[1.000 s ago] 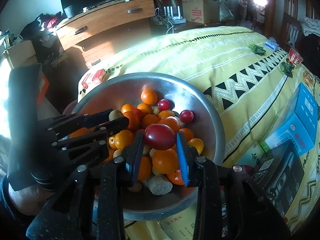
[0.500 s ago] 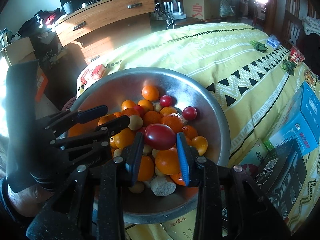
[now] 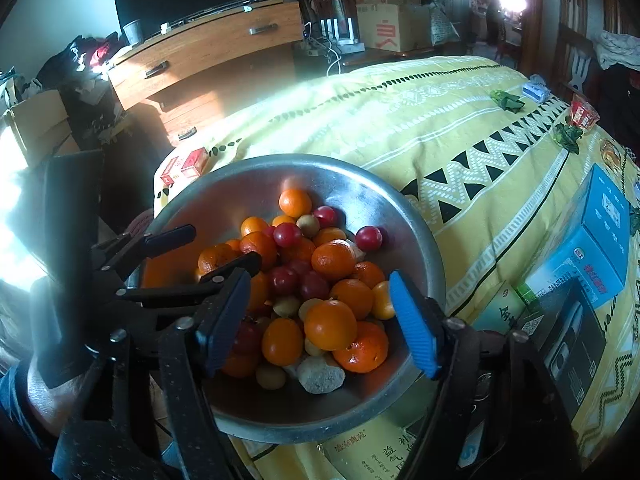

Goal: Organize fruits
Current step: 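Open both tools to drop the potato and tomato into the bowl, then move both open tools back to the fruit row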

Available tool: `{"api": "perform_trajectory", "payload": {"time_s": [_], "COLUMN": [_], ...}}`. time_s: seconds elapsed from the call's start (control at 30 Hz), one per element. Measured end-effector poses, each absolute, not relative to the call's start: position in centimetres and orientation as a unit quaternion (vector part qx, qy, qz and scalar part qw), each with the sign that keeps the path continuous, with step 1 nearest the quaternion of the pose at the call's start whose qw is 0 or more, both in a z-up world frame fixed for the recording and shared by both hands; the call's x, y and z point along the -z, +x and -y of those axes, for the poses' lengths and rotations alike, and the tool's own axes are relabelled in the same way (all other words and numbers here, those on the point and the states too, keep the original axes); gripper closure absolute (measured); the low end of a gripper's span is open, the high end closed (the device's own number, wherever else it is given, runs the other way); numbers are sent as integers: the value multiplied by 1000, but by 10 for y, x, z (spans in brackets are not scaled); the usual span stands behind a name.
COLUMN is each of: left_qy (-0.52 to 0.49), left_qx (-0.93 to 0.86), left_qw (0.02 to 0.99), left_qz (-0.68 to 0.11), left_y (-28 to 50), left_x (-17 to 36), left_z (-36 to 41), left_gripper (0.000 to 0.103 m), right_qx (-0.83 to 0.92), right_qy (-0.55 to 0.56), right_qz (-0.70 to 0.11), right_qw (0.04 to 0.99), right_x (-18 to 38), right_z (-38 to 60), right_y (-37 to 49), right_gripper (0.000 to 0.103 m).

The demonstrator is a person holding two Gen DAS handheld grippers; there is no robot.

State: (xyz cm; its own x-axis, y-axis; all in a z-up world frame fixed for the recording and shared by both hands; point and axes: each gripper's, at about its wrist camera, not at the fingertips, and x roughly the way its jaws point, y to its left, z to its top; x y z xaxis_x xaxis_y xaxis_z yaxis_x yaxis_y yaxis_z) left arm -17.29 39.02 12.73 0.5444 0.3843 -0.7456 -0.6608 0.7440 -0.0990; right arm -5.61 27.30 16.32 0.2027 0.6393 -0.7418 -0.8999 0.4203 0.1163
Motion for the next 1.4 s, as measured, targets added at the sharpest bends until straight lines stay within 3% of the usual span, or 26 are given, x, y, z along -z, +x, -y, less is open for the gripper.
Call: {"api": "perform_trajectory", "payload": {"time_s": [0.6, 0.8, 1.0, 1.2, 1.4], "left_qy": [-153, -109, -63, -12, -10], "left_qx": [-326, -294, -180, -33, 23], "left_qw": [872, 910, 951, 958, 912], "left_qz": [-333, -272, -245, -285, -409], "left_y": [-170, -153, -111, -72, -25], "left_x": [-165, -209, -228, -194, -100], "left_z": [-359, -294, -182, -51, 17], "left_gripper": [4, 0, 0, 0, 0], "right_qx": [-501, -436, -320, -198, -148], "right_qy": [-142, -98, -62, -45, -44], "right_qz": [-325, -286, -290, -352, -423], "right_qw": [790, 848, 900, 914, 893], "right_x": [-191, -203, -185, -130, -67], "right_z": [-208, -117, -1, 100, 150], "right_y": [-61, -53, -34, -17, -2], "right_gripper": [12, 6, 2, 1, 1]}}
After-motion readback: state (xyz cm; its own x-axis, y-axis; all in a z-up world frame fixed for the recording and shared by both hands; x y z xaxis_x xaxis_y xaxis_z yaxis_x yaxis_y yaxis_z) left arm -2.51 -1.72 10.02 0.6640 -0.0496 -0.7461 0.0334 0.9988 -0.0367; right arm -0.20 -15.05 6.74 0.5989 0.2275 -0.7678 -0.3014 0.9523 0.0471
